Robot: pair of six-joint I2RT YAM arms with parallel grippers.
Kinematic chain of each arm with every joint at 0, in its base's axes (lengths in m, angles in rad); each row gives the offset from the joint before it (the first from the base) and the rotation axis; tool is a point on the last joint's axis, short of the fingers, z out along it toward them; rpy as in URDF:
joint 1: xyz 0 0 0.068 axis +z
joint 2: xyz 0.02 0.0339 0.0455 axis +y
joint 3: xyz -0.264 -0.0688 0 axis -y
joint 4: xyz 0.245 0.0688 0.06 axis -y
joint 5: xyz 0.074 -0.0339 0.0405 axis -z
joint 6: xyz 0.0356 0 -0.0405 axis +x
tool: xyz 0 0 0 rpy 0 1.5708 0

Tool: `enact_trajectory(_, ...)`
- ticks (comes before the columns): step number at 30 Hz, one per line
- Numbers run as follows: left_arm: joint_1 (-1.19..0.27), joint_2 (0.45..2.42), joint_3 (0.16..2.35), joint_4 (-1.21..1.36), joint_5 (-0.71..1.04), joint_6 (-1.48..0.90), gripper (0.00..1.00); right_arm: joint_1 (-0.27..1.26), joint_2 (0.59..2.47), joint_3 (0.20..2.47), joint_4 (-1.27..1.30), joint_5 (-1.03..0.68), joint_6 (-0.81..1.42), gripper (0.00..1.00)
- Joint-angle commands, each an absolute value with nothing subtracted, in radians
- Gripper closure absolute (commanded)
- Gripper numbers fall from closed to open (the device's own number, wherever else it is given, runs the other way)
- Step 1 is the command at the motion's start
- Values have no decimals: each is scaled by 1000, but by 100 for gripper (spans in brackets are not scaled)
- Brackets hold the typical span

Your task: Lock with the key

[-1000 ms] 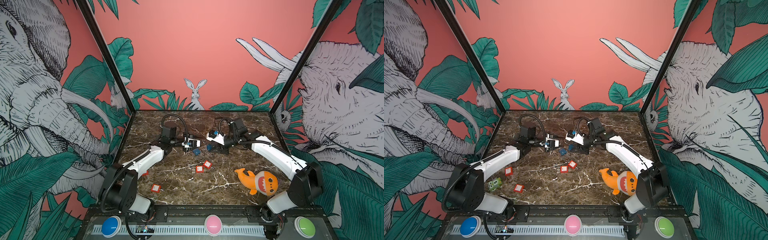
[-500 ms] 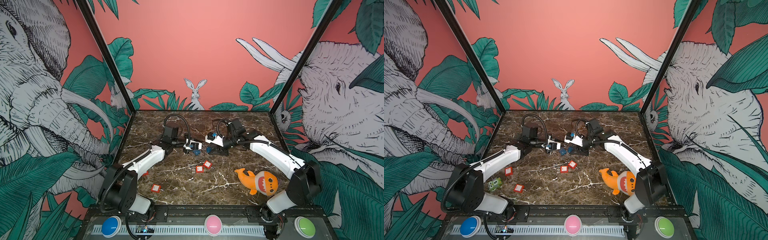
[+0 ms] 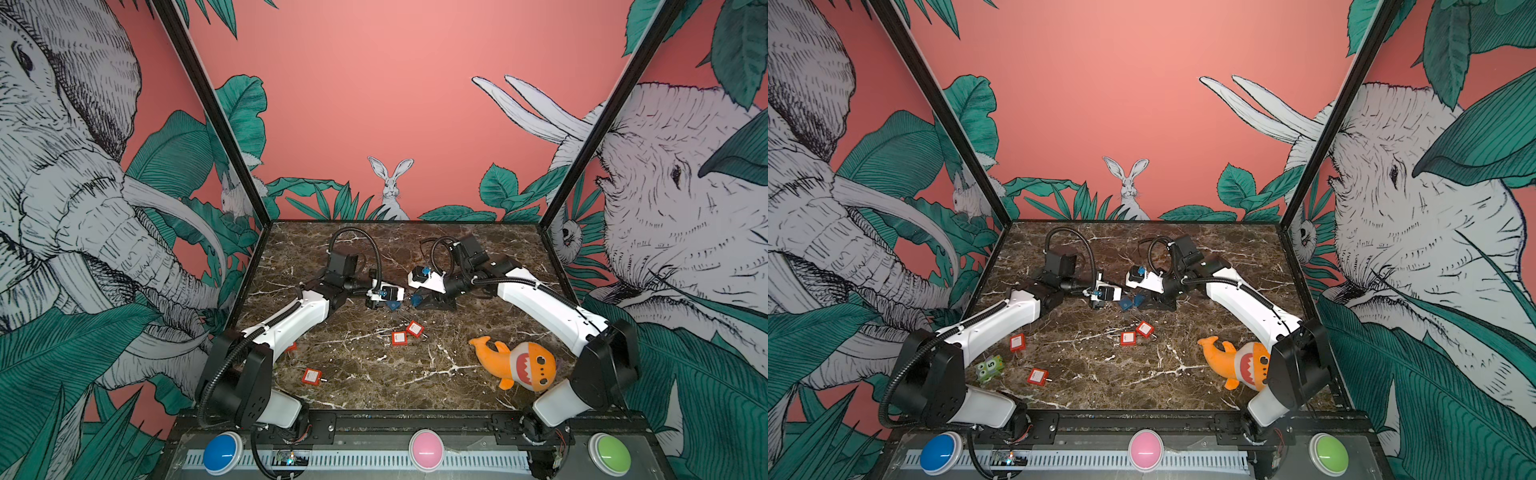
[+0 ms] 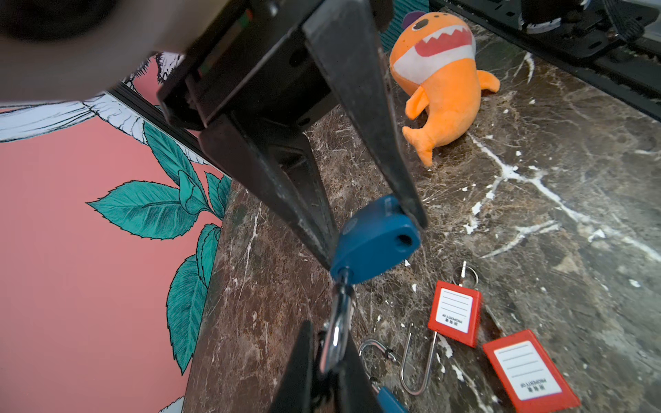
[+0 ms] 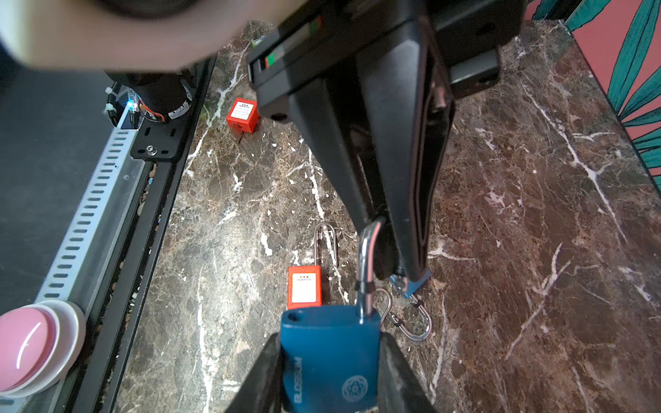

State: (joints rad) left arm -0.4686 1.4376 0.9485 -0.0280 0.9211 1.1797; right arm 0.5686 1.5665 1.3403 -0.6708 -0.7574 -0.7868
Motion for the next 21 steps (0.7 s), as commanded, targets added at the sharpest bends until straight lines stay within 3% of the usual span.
enact_trajectory(1, -477, 1413, 989, -79, 972, 1178, 95, 572, 1576, 1373, -647, -781, -793, 89)
enact_trajectory(4, -478, 1417, 995, -77, 987, 1119, 100, 572, 1580, 1371, -646, -767, -805, 83)
enact_trajectory(7, -477, 1430, 1006, -61, 1008, 1001, 100, 572, 1573, 1363, -625, -755, -795, 60)
enact_trajectory(14, -477, 1467, 946, 235, 1031, 647, 100, 543, 1468, 1243, -466, -764, -700, 36)
enact_trajectory(21, -479, 1489, 906, 441, 1081, 453, 100, 463, 1321, 1169, -451, -702, -652, 36)
